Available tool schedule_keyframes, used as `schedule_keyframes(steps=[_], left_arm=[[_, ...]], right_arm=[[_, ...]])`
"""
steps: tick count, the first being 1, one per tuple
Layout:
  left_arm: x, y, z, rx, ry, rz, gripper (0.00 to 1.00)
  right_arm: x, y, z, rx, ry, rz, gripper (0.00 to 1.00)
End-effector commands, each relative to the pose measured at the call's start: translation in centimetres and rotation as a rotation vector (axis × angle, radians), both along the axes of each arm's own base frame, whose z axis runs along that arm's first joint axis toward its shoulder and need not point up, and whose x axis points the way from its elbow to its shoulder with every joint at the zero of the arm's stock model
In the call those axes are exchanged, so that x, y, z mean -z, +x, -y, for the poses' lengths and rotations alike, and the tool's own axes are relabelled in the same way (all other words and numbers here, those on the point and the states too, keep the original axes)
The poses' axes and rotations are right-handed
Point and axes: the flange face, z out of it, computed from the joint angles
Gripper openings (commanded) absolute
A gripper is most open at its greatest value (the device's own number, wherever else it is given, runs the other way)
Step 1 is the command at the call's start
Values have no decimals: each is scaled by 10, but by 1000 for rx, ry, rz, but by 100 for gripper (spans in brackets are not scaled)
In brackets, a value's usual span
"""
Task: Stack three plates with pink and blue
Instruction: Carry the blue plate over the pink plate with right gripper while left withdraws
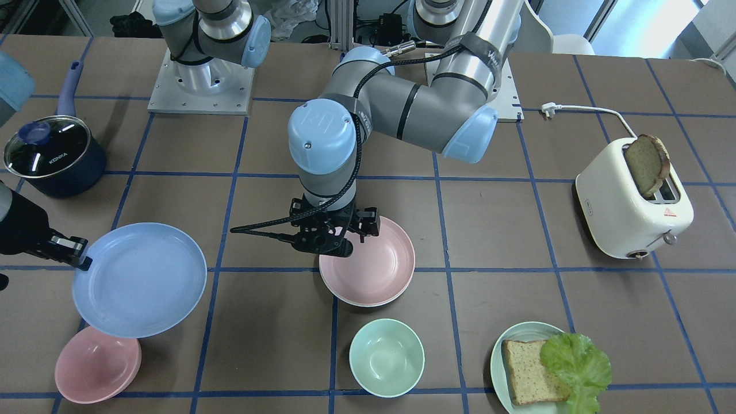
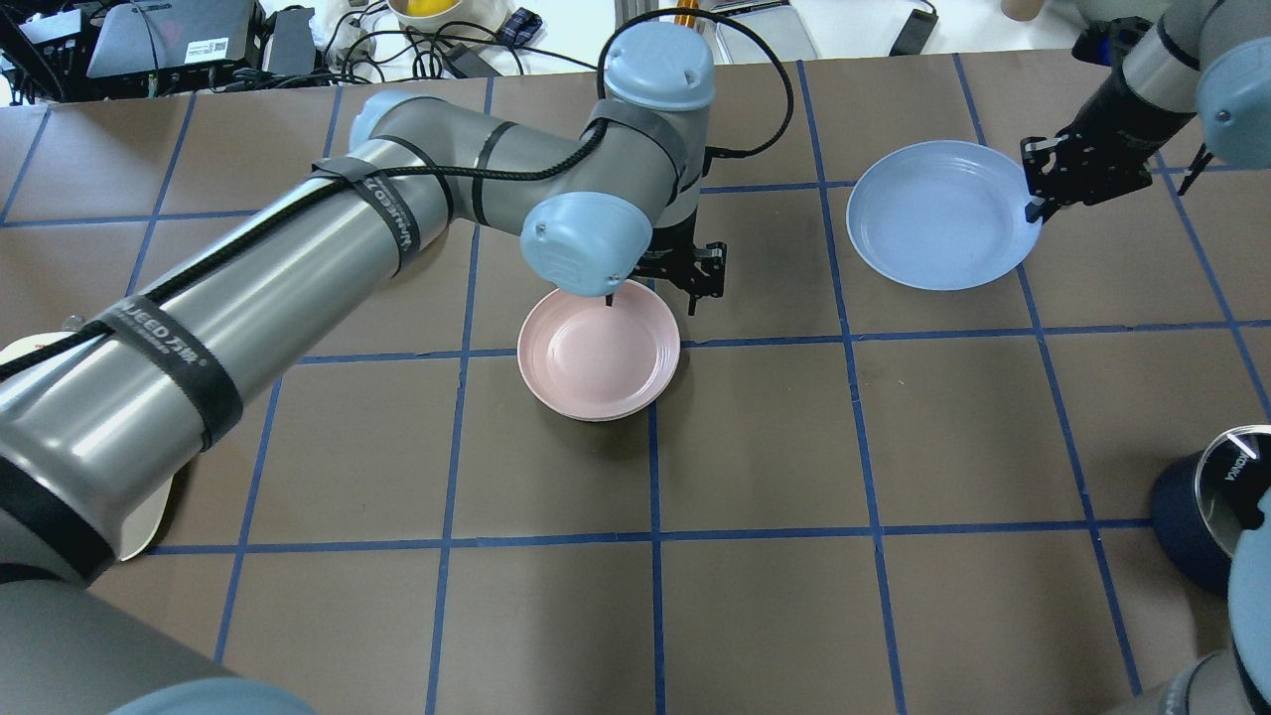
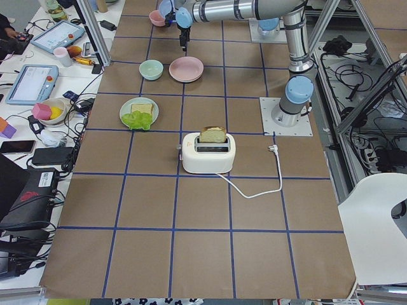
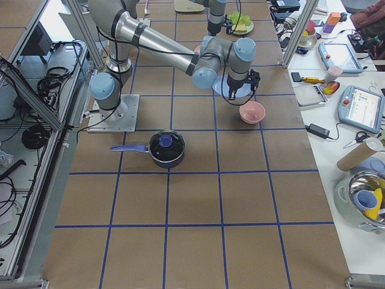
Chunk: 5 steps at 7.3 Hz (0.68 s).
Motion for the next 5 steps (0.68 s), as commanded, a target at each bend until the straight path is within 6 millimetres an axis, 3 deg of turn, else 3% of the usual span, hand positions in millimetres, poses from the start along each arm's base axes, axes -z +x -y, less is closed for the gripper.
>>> schedule_keyframes(steps=[1,3,5], left_arm=[[-64,77,5,-42,18,-20,100],[-125,121,-16,-96,-43,-31,100],[-178,136,-41,-114,-129,-56,100]], right_arm=[[0,85,-2,39,25,1,0],[7,166,-17,76,51,-4,0],[23,240,-42,101,18,-5,0]])
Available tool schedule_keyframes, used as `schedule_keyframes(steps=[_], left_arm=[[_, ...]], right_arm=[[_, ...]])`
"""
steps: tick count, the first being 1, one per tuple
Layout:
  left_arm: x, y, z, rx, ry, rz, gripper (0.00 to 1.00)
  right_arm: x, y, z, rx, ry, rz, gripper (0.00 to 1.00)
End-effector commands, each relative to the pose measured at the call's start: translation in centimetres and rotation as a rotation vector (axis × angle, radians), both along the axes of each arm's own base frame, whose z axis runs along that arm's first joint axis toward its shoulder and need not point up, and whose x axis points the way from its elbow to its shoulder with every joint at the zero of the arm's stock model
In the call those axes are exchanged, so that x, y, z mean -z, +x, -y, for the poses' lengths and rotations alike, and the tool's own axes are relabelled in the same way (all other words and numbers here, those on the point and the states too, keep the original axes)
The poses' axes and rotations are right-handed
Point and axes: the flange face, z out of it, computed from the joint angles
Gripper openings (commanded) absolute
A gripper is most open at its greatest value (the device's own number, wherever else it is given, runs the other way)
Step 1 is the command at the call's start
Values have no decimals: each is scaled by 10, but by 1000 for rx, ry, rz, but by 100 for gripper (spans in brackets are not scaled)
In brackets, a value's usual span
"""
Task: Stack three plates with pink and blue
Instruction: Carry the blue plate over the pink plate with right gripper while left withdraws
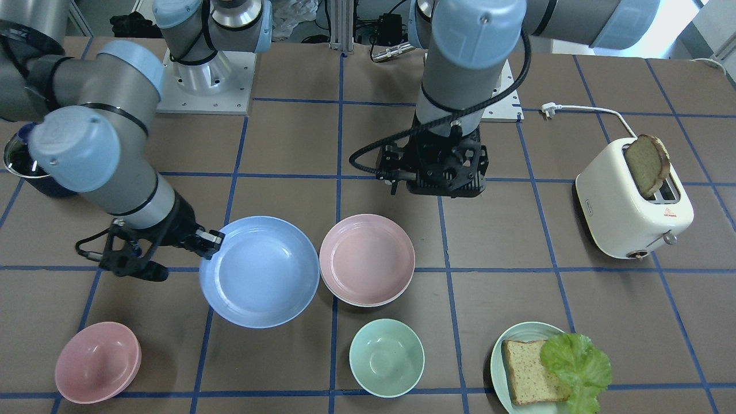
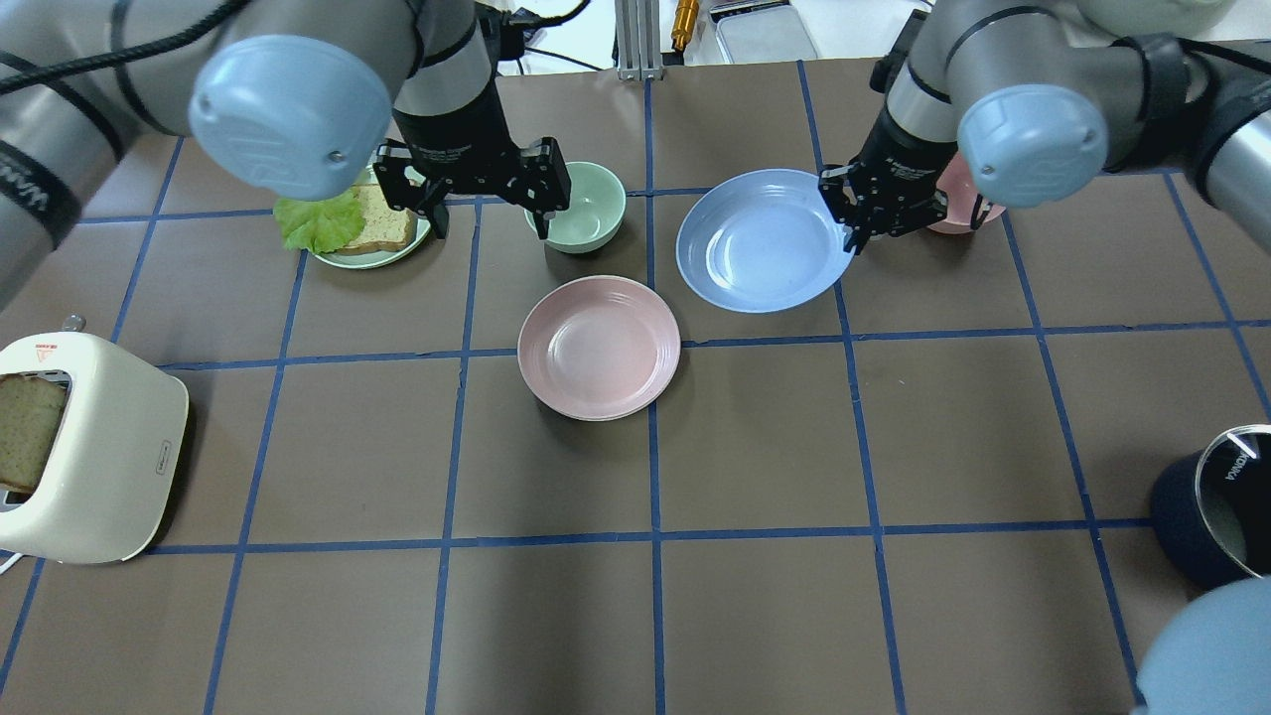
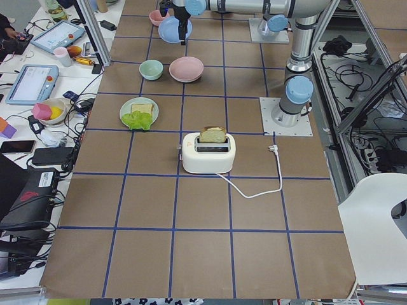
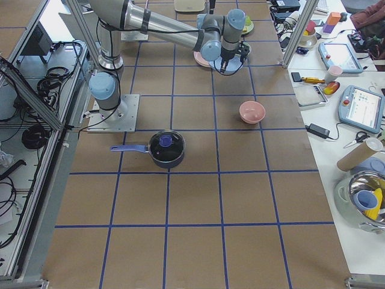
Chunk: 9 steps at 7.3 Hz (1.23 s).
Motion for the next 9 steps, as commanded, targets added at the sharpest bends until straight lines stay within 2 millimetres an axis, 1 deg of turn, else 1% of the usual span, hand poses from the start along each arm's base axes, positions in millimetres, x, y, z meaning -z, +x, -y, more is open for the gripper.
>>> schedule_keyframes(steps=[1,2,3,4,5,6,7,8,9], left_arm=[[-42,19,-23,-24,-63,-6,100],[-27,26,-22,-37,-27,8,100],[-23,32,-26,-46,-25,13,100],[-23,32,-28,-46,-23,13,100],[-25,33,-29,-48,-25,13,100],[-26,33,-30,-48,-26,13,100],[-25,33,-30,-49,-24,12,100],[-25,33,-30,-48,-24,12,100],[-25,33,-30,-49,-24,10,100]], right_arm=[[29,73,-30,53,-42,1,0],[48,99,-43,60,-74,9,0],[62,123,-55,77,-88,5,0],[67,140,-63,56,-99,8,0],[74,147,-64,102,-85,19,0],[76,149,-64,107,-86,24,0],[76,155,-69,98,-85,22,0],[85,159,-77,87,-64,21,0],[85,159,-79,84,-65,20,0]])
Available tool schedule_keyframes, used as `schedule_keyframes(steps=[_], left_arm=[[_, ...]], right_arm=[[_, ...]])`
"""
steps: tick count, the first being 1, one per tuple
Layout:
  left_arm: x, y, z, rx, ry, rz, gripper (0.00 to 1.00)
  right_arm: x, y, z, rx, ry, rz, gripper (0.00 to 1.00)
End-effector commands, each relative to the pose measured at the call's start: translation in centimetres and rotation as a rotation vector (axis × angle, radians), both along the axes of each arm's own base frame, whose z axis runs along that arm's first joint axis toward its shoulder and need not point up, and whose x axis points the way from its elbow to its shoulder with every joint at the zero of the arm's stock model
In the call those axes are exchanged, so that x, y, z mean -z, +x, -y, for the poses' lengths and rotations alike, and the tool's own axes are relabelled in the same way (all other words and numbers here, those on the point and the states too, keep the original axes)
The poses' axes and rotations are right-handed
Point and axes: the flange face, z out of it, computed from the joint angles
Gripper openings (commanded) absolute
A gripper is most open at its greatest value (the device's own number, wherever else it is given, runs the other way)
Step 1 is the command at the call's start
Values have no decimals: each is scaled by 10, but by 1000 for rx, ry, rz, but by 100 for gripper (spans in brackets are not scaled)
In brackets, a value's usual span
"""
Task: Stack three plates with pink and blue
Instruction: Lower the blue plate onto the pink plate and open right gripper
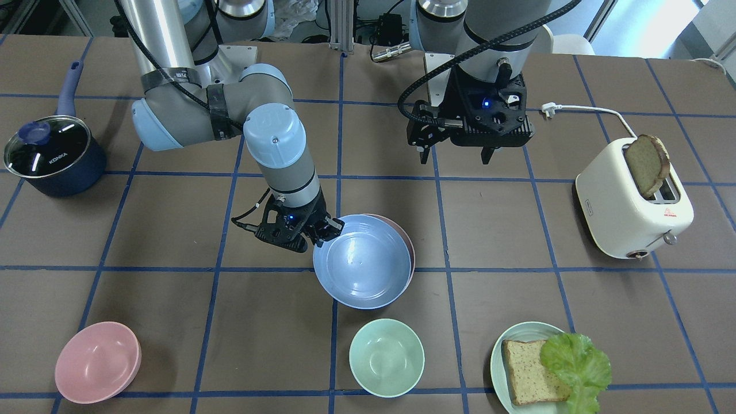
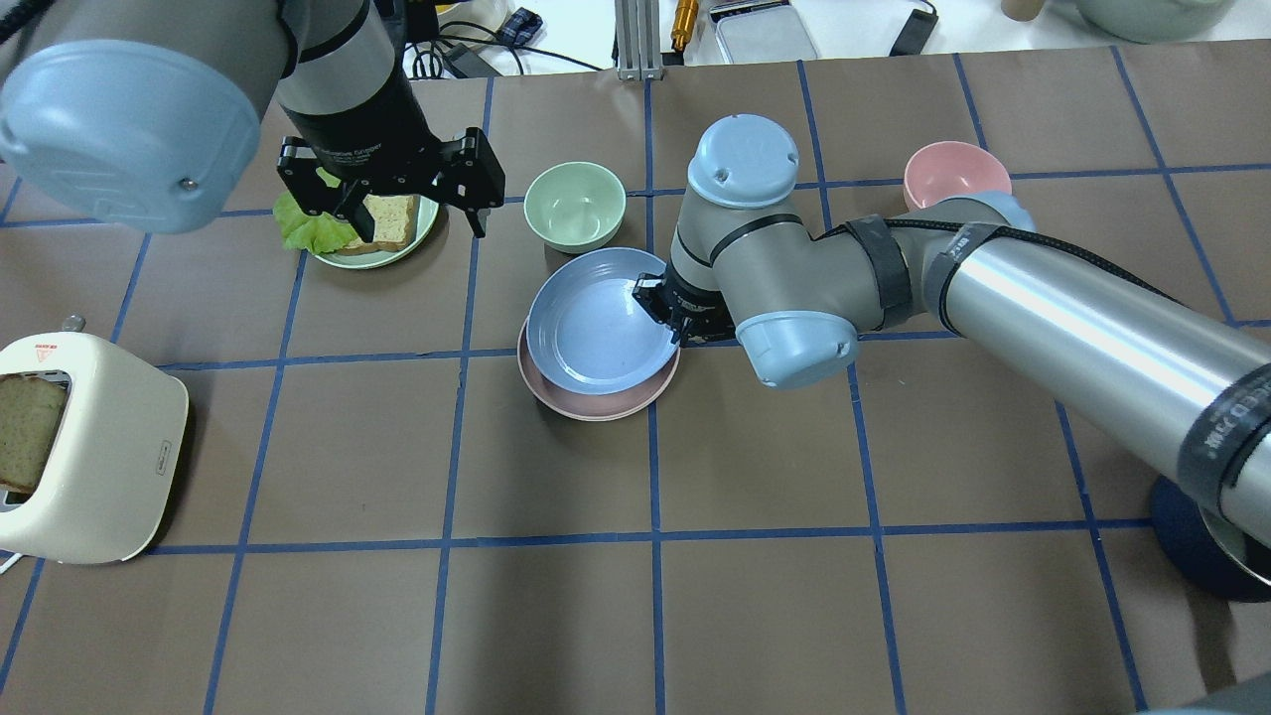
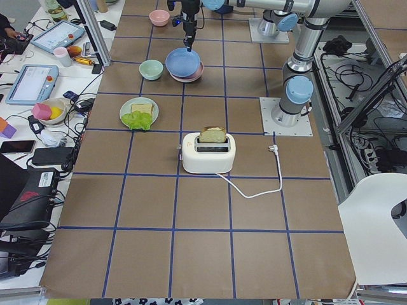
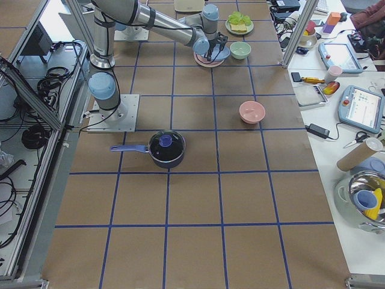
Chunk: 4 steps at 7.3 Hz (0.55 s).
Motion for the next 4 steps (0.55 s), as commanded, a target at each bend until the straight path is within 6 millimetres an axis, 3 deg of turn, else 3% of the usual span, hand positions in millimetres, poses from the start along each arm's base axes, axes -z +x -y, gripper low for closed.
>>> schedule_keyframes(steps=[1,2,3,4], left_arm=[[-1,0,-1,-1,2,-1,100],[-2,1,-2,-2,-1,-2,100],[-3,2,-6,-2,16,4,100],[-5,2,-9,-2,18,4,100]], right_arm=[[6,1,-4,-10,1,-2,20],[2,-3,2,3,-36,-4,69],[-5,-12,11,0,-66,-22,85],[-20,-36,30,-80,-120,-68,93]])
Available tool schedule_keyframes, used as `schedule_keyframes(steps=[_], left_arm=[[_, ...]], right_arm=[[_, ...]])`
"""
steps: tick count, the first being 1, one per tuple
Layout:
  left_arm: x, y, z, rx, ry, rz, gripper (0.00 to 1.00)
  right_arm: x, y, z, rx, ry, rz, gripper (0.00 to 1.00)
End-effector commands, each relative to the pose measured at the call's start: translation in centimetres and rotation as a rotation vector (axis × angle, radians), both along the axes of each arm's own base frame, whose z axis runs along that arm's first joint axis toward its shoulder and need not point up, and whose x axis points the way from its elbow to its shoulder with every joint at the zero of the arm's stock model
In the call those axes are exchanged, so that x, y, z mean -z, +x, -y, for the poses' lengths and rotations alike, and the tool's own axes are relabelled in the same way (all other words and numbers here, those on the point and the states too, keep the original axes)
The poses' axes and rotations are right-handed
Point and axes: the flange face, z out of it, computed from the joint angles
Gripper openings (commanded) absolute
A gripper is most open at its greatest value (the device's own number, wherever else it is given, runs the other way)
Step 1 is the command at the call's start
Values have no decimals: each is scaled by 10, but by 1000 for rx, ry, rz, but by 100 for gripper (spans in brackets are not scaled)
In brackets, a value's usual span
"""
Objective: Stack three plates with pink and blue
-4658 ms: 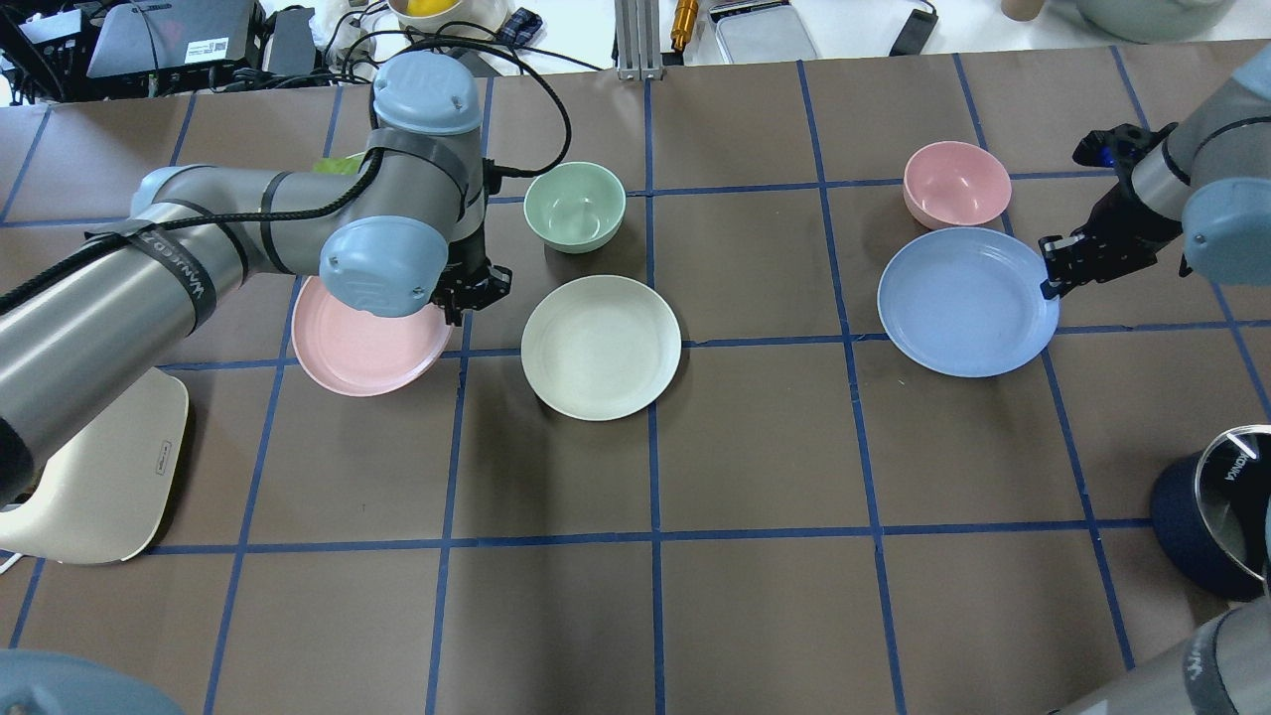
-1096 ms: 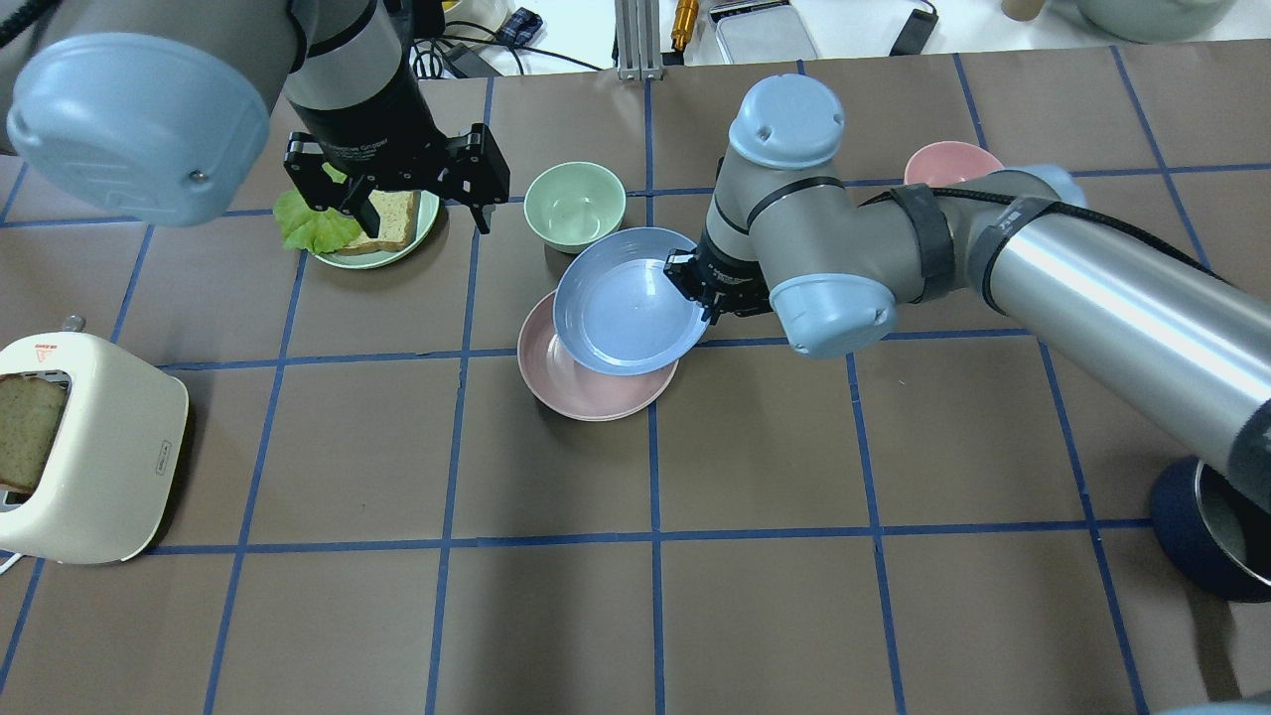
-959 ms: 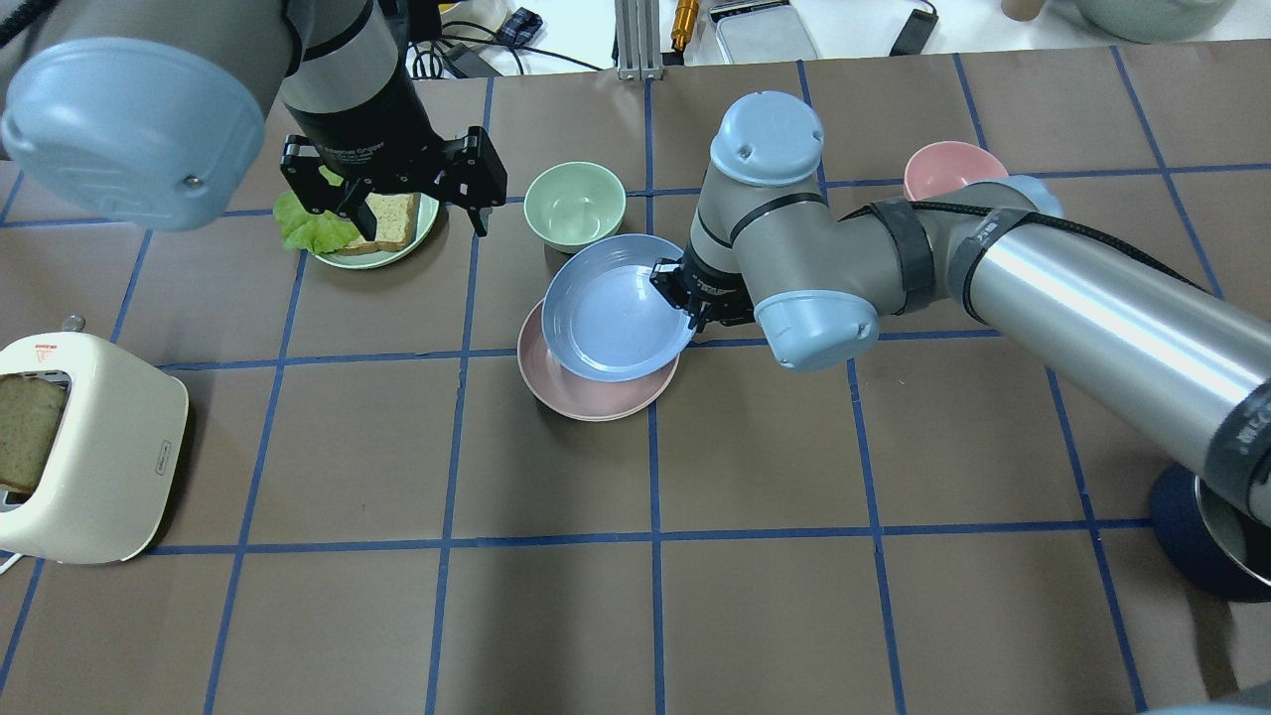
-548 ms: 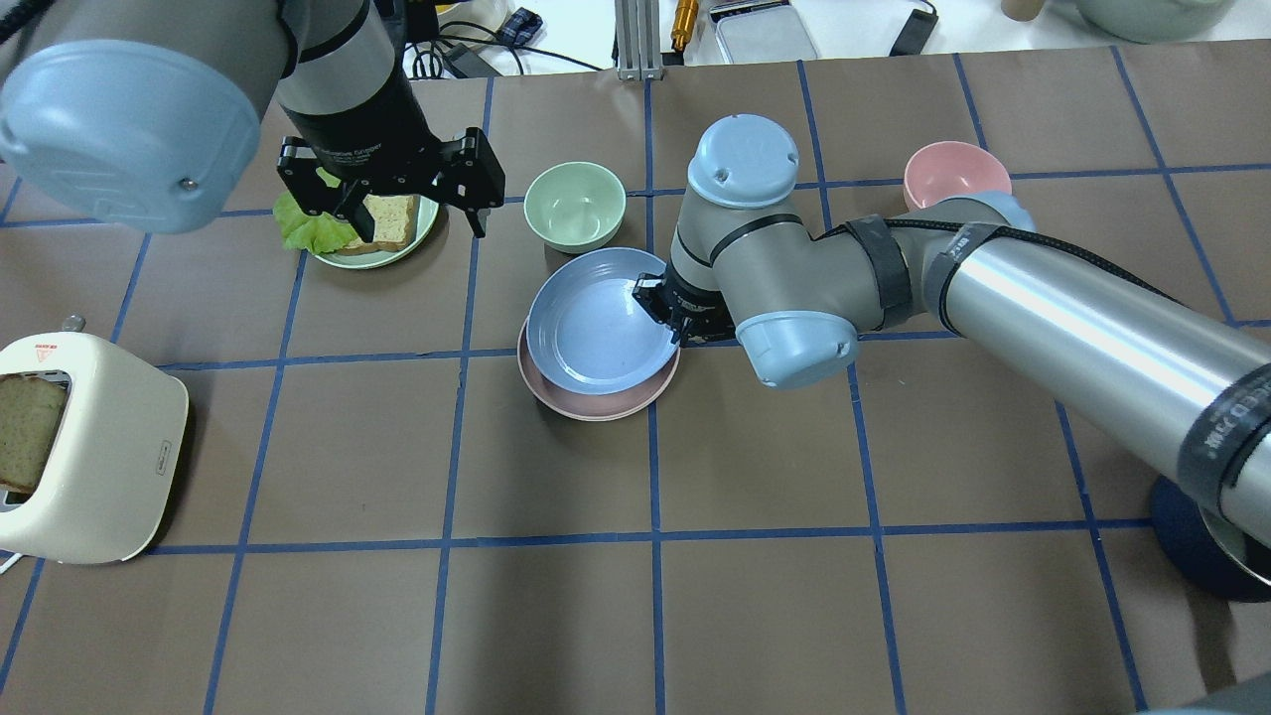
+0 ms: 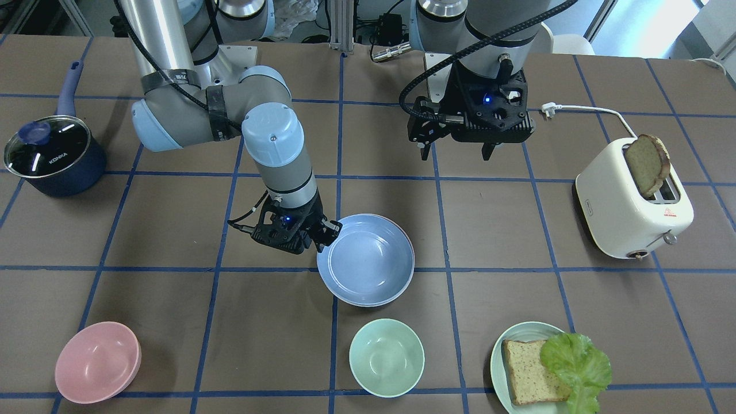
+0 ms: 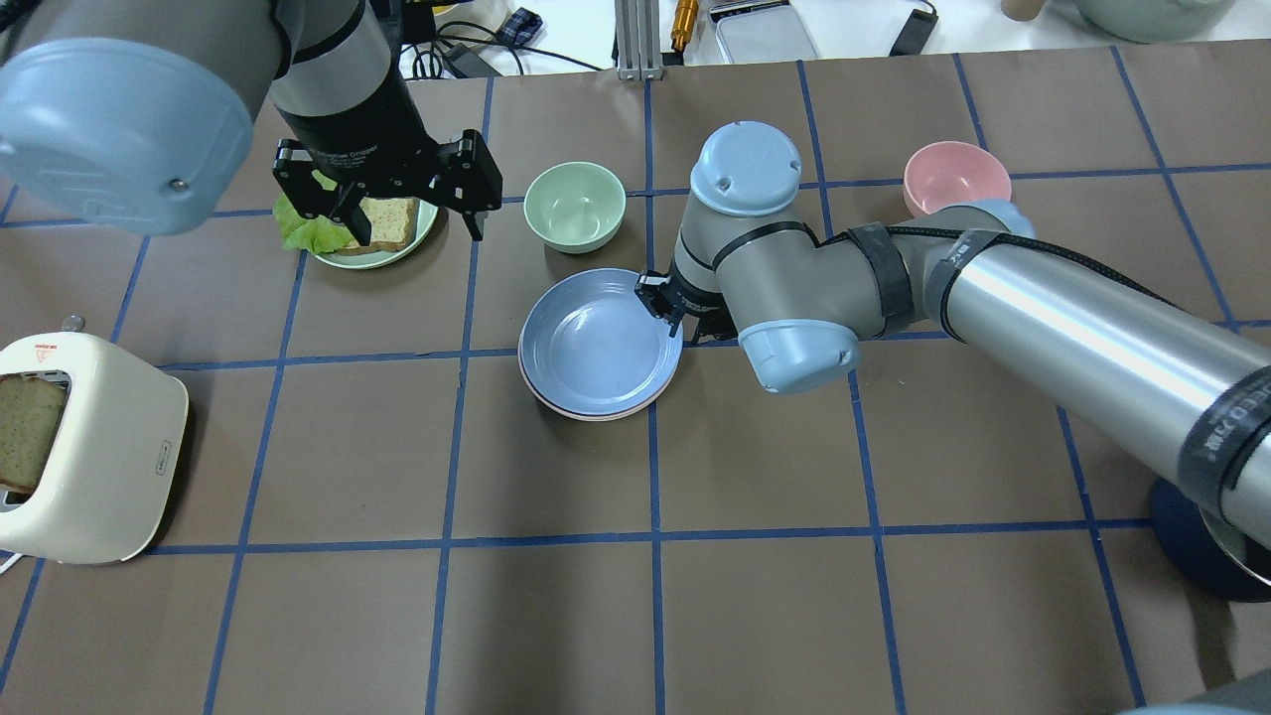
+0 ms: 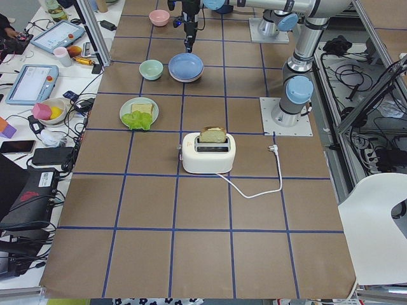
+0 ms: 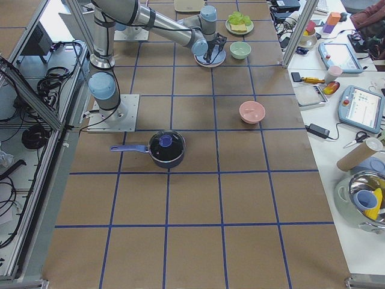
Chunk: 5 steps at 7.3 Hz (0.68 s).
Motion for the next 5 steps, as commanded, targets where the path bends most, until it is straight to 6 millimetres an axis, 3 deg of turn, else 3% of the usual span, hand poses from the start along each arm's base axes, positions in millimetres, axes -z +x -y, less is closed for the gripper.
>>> schedule_keyframes(steps=[1,3,4,5], left_arm=[[-2,1,-3,0,7,2,100],[-2,1,-3,0,5,2,100],[0,0,-2,0,6,-6,100],[0,0,-2,1,6,-3,100]], right_arm=[[-38,-53,43,-123,-99,-73,100],[-99,-131,78,-217,-74,-133,100],[-133,-170,81,-255,-48,-138,100],[-172,-182,65,-244,-42,-135,100]])
